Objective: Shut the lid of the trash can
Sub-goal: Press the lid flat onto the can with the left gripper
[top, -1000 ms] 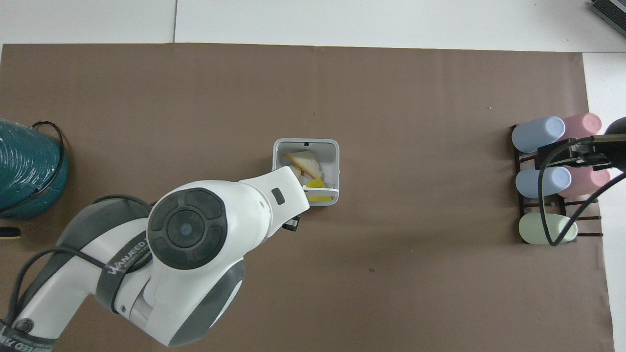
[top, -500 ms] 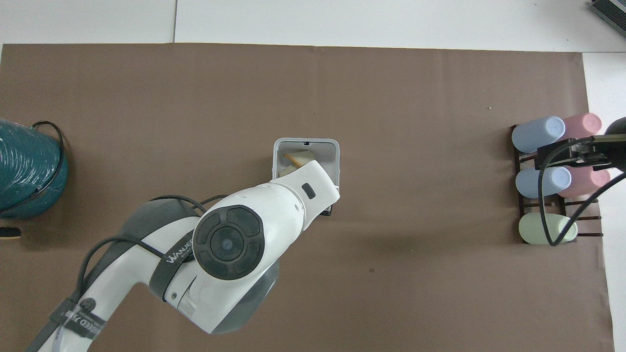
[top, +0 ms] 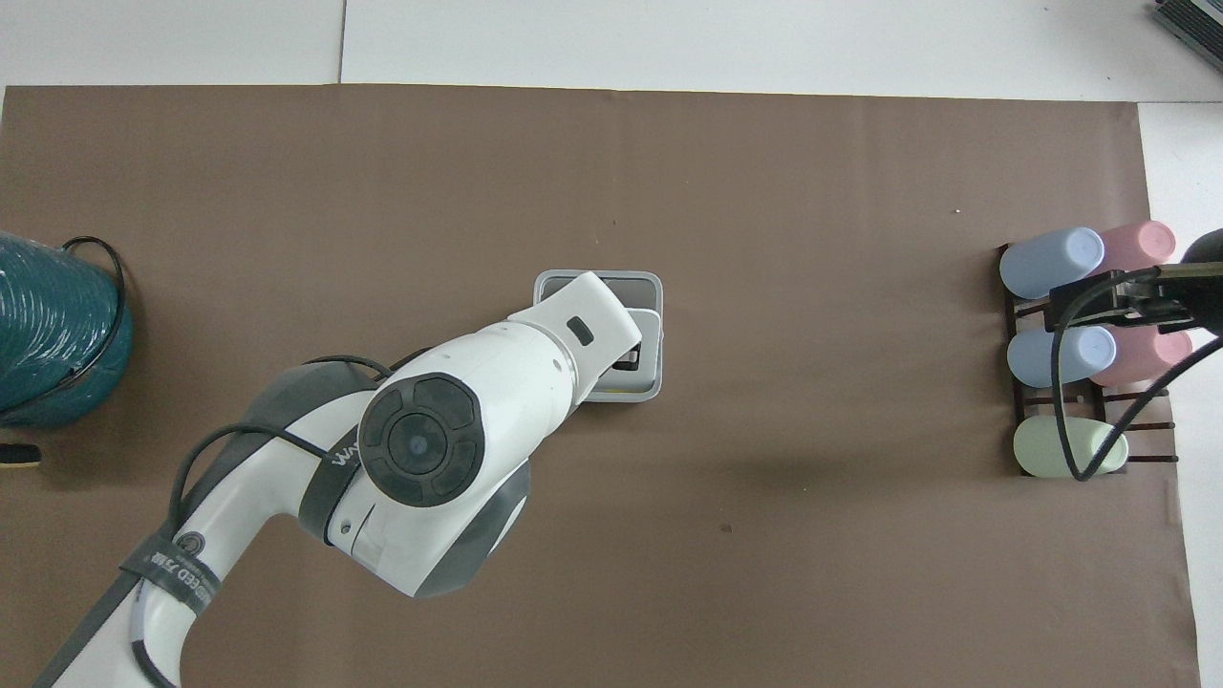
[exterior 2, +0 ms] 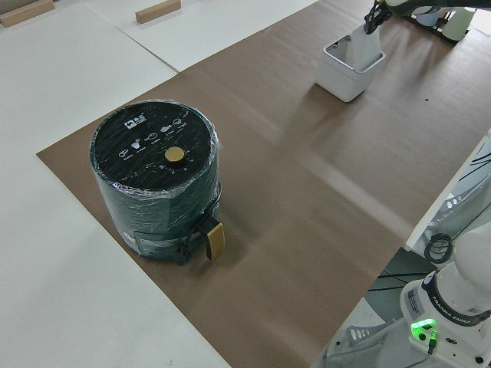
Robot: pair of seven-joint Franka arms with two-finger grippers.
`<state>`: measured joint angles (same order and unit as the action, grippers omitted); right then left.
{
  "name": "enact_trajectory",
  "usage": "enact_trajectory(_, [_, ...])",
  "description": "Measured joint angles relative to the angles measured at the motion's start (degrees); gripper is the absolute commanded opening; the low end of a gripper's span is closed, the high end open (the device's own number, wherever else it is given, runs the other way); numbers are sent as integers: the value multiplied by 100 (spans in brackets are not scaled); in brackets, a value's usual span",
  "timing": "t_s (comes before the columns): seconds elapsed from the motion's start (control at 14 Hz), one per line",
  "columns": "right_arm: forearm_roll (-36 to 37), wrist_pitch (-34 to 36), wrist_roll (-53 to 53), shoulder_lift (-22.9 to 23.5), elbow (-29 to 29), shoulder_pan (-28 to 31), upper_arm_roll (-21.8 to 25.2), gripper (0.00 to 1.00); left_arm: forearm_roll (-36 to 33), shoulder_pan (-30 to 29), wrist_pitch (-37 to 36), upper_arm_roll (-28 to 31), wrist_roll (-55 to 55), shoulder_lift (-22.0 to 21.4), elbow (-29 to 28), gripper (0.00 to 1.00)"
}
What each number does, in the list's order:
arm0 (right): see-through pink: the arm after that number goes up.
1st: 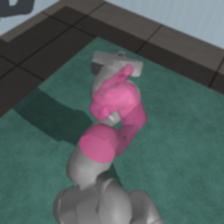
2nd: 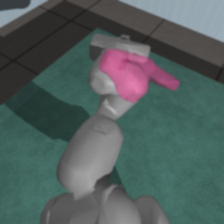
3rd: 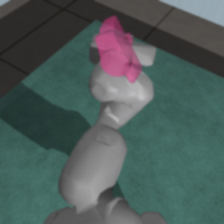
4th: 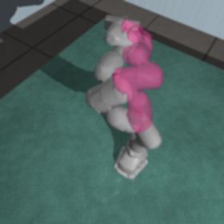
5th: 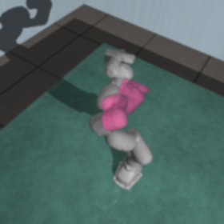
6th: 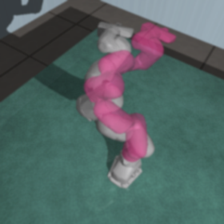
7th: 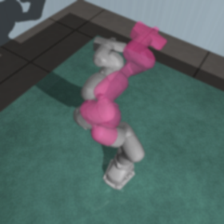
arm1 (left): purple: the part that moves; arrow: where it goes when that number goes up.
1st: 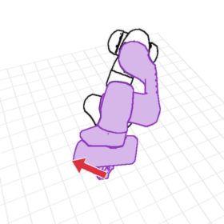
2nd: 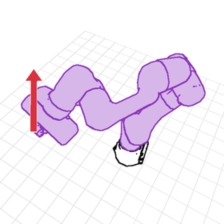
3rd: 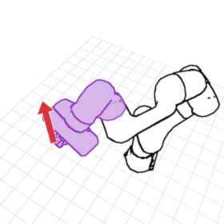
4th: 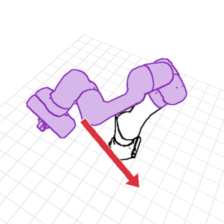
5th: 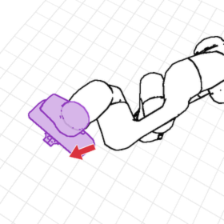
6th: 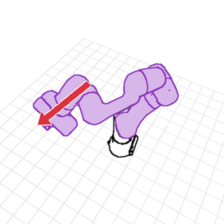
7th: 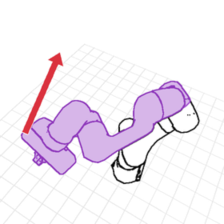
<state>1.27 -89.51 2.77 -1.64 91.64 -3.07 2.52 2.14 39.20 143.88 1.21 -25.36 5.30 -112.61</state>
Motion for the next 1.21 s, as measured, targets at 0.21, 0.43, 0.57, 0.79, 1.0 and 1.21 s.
enact_trajectory(0.21, [0,0,0,0,0,0,0,100,0,-182,276,10,1,167,-2,0])
enact_trajectory(0.43, [0,0,0,0,0,0,0,100,0,-200,482,-5,0,333,-3,0])
enact_trajectory(0.57, [0,0,0,0,0,0,0,100,0,-194,700,-38,0,530,-3,0])
enact_trajectory(0.79, [0,0,0,0,0,0,0,100,0,-193,950,-49,0,769,1,0])
enact_trajectory(1.0, [0,0,0,0,0,0,0,100,0,-193,1016,-49,0,852,27,0])
enact_trajectory(1.21, [0,0,0,0,0,0,0,100,0,-192,1094,-50,0,918,47,0])
